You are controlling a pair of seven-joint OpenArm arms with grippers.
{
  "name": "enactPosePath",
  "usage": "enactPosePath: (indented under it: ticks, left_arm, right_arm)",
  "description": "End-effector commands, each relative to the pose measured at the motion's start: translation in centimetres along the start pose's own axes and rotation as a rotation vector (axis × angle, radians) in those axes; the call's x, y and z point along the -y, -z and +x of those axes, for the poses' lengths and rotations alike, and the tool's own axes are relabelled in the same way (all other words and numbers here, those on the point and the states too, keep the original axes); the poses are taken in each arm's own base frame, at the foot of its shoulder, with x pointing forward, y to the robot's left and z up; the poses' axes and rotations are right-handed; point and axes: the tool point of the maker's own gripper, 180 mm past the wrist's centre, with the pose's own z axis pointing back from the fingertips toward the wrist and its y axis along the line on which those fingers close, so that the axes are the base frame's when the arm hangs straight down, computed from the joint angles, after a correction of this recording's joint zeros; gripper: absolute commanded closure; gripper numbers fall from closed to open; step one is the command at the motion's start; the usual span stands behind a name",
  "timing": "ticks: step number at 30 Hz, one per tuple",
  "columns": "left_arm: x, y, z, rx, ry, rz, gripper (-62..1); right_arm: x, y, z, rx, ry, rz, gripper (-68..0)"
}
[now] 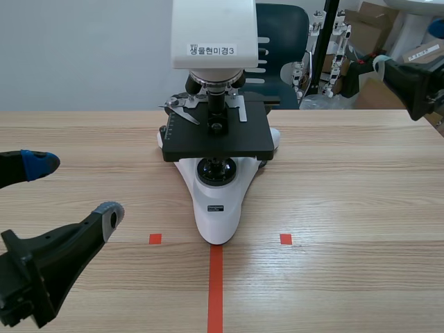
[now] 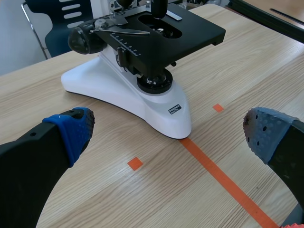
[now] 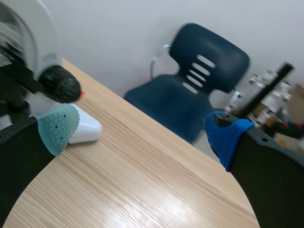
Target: Point at the coarse focus knob
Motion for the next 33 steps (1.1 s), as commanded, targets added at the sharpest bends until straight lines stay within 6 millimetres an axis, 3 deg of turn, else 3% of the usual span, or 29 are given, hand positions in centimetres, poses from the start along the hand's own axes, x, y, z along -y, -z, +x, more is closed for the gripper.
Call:
enactPosePath:
  ticks: [1, 7, 10, 13, 17, 23, 28, 33]
  left_arm:
    - [0.1, 0.0, 0.6, 0.026, -0.007, 0.001, -62.3]
    - [0.1, 0.0, 0.6, 0.026, -0.007, 0.001, -62.3]
    - [0.1, 0.0, 0.6, 0.026, -0.007, 0.001, -62.3]
    - [0.1, 0.0, 0.6, 0.026, -0.007, 0.001, -62.3]
    - [0.1, 0.0, 0.6, 0.026, -0.007, 0.001, -62.3]
    - [0.1, 0.0, 0.6, 0.026, -0.007, 0.001, -62.3]
    - [0.1, 0.0, 0.6, 0.027, -0.007, 0.001, -62.3]
    - [0.1, 0.0, 0.6, 0.026, -0.007, 0.001, -62.3]
  right_arm:
    - [-0.5, -0.6, 0.0, 0.014, 0.009, -0.023, -58.2]
    - [-1.9, -4.7, -0.9, 0.018, 0.065, -0.083, -58.3]
    - [-3.1, -6.1, -0.8, 0.038, 0.105, -0.108, -67.9]
    - [-4.7, -7.1, -0.4, 0.061, 0.101, -0.112, -67.9]
    - [-7.3, -7.3, 0.2, 0.056, 0.104, -0.091, -67.9]
    - [-8.7, -6.7, 2.2, 0.078, 0.106, -0.134, -67.9]
    - [-12.2, -5.6, 1.9, 0.06, 0.125, -0.05, -67.9]
    - [-14.0, -5.3, 1.7, 0.056, 0.11, -0.041, -67.9]
